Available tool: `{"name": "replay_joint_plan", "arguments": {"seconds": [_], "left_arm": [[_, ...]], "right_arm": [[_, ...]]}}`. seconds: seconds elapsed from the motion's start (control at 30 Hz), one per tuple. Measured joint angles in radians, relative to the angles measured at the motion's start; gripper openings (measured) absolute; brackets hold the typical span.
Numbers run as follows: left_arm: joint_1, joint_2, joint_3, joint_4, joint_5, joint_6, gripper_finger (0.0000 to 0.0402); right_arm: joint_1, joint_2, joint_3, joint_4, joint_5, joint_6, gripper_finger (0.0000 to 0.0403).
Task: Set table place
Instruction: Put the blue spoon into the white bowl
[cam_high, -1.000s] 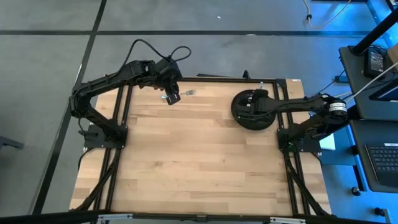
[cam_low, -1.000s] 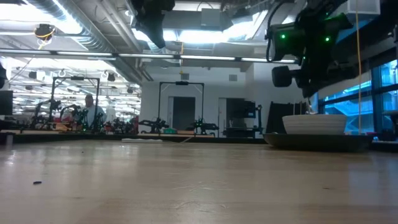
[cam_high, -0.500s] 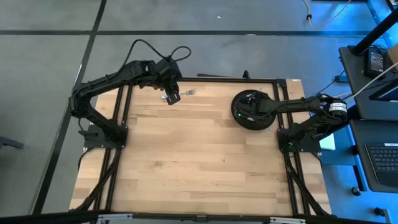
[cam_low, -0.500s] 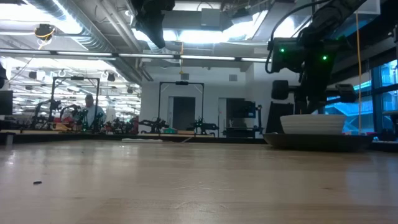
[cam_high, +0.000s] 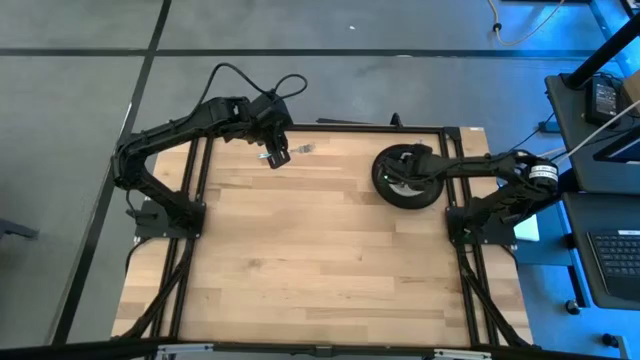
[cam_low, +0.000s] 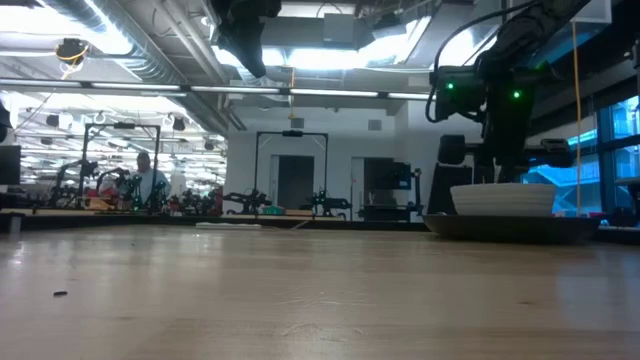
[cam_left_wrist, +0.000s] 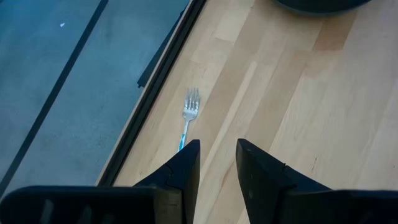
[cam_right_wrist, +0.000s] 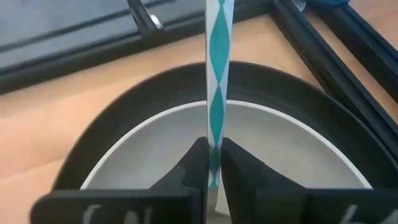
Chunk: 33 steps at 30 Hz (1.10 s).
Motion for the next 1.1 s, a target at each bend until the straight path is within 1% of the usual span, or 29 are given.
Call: {"name": "replay_joint_plan", "arguments": {"seconds": [0.13,0.3,0.4,0.63,0.83,1.1], "left_arm": [[0.000,0.000,0.000,0.000,0.000,0.000,0.0098],[0.000,0.000,0.000,0.000,0.000,0.000,0.0098],[0.000,0.000,0.000,0.000,0.000,0.000,0.0098],[0.000,0.000,0.000,0.000,0.000,0.002,0.0098],[0.000,0.000,0.000,-0.001,0.000,0.042,0.0098],[0.000,0.000,0.000,-0.002,0.000,0.043,0.0098]], "right_arm": [[-0.023,0.000,0.000,0.008,-0.027,-0.040,0.0041],[-0.045,0.000,0.000,0.008,-0.027,-0.047,0.0041],[-0.064,0.000,0.000,0.018,-0.029,-0.093,0.0041],[-0.116,0.002,0.000,0.047,-0.096,-0.157,0.0042],[-0.157,0.002,0.000,0.063,-0.146,-0.208,0.0042],[-0.159,0.002,0.000,0.106,-0.185,-0.208,0.0042]]}}
